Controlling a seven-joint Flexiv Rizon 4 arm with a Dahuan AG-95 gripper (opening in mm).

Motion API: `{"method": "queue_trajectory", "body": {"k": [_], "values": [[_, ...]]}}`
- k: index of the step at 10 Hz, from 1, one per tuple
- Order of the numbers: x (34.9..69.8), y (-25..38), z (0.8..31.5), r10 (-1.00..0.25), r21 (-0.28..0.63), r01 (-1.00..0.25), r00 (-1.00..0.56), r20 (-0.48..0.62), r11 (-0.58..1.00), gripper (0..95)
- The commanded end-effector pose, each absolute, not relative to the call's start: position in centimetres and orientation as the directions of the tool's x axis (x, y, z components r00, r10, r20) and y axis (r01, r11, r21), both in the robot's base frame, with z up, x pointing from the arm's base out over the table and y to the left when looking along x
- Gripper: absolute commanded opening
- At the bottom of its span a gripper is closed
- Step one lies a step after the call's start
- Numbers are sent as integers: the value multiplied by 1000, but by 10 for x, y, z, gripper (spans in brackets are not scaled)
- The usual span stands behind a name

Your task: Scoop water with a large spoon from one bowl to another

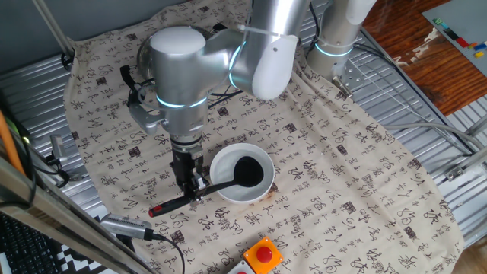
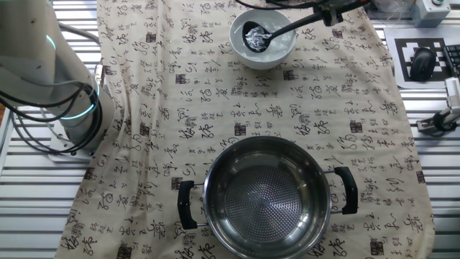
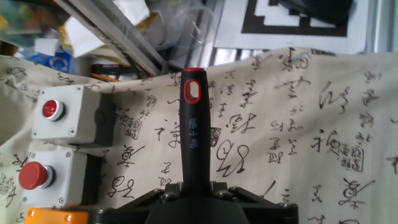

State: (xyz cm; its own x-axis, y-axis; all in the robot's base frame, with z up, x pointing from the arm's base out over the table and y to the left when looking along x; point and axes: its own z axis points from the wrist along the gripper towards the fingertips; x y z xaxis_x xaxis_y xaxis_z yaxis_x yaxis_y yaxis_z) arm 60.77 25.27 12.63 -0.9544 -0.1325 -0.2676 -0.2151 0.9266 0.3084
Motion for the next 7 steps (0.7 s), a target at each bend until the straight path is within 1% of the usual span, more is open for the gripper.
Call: {"method": "queue_trajectory", "body": {"k": [1,7], "values": [[609,252,128,-140,286,-219,-953,-270,933,0],[620,256,135,-131,284,-211,-952,-276,935,0]]}}
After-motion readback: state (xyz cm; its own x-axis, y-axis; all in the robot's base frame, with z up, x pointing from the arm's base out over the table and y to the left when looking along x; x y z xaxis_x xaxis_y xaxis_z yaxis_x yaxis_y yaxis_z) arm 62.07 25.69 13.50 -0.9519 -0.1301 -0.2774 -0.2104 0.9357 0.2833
